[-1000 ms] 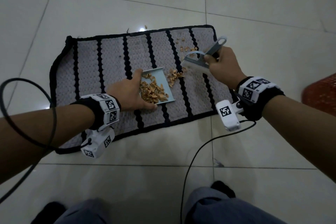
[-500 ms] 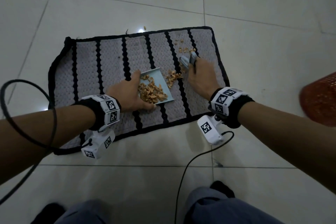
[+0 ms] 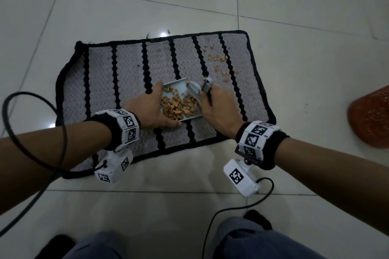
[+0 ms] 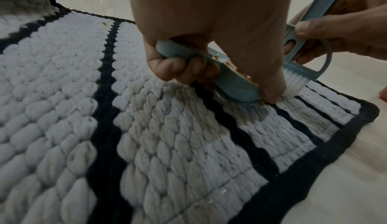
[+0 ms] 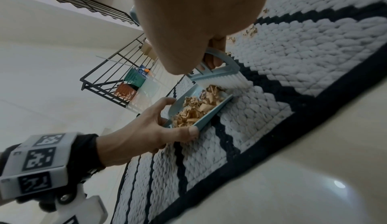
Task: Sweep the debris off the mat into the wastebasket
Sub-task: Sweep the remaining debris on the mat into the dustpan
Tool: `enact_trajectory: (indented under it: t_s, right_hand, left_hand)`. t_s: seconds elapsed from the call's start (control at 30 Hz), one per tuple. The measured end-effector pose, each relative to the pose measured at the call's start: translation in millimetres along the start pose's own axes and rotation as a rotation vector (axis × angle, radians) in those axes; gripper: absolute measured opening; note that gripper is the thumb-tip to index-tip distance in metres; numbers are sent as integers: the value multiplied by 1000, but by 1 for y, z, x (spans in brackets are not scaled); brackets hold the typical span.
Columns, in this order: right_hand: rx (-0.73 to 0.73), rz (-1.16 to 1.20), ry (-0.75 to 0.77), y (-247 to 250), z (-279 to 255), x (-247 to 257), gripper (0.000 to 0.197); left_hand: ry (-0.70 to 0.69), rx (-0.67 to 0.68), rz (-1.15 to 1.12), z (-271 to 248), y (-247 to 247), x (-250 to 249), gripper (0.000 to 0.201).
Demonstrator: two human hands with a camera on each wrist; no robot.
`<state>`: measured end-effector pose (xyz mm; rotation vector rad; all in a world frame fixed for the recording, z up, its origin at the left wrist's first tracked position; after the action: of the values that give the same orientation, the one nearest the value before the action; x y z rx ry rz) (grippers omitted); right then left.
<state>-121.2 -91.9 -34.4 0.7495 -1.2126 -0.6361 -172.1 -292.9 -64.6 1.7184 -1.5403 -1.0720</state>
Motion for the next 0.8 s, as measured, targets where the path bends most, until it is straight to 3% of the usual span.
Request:
enact_trajectory:
  t_s: [0.27,0.5,0.8]
  right_hand:
    - [-2,77,41,8,-3,1,22]
    - [-94,8,24,26,12,-19,25]
    - [136,57,165,23,49,-36,24]
  left_hand:
    - [-38,-7,-57,3,-4,3,124]
    - [-33,-2,-93,0,-5,6,122]
    - [0,-27,-64,-8,-4,6,119]
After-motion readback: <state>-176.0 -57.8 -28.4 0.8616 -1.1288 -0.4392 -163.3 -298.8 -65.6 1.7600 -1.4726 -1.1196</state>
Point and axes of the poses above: each hand's wrist, its own z-axis towards the middle knuckle, its own y-axis out of the back of the hand, x = y × z, the point moved 1 cm from there along z, towards the middle knuckle, and after that the axes turned 14 degrees about y, right-handed, at the moved point
